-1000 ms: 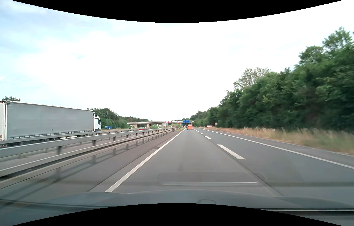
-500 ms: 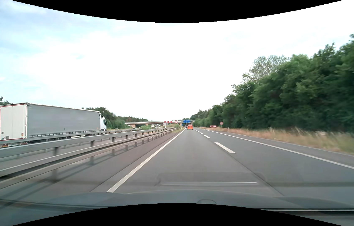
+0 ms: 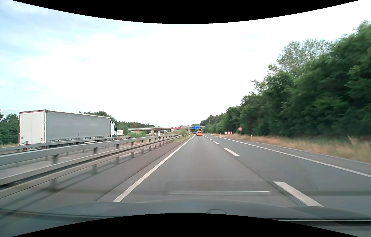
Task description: Follow the waypoints while adhering to traffic rules and regulations
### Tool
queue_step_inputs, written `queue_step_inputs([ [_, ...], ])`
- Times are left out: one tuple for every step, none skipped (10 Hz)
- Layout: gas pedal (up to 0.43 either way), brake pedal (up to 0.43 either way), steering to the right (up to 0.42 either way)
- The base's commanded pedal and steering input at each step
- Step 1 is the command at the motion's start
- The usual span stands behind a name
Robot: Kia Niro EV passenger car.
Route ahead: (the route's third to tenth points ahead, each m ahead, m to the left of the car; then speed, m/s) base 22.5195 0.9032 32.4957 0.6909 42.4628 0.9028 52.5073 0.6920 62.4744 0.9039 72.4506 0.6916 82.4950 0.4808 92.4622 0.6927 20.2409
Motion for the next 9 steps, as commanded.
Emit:
queue_step_inputs([
  [0.028, 0.000, -0.005],
  [0.028, 0.000, -0.005],
  [0.028, 0.000, -0.005],
  [0.028, 0.000, -0.005],
  [0.028, 0.000, -0.005],
  [0.028, 0.000, -0.005],
  [0.028, 0.000, -0.005],
  [0.028, 0.000, -0.005],
  [0.028, 0.000, -0.005],
])
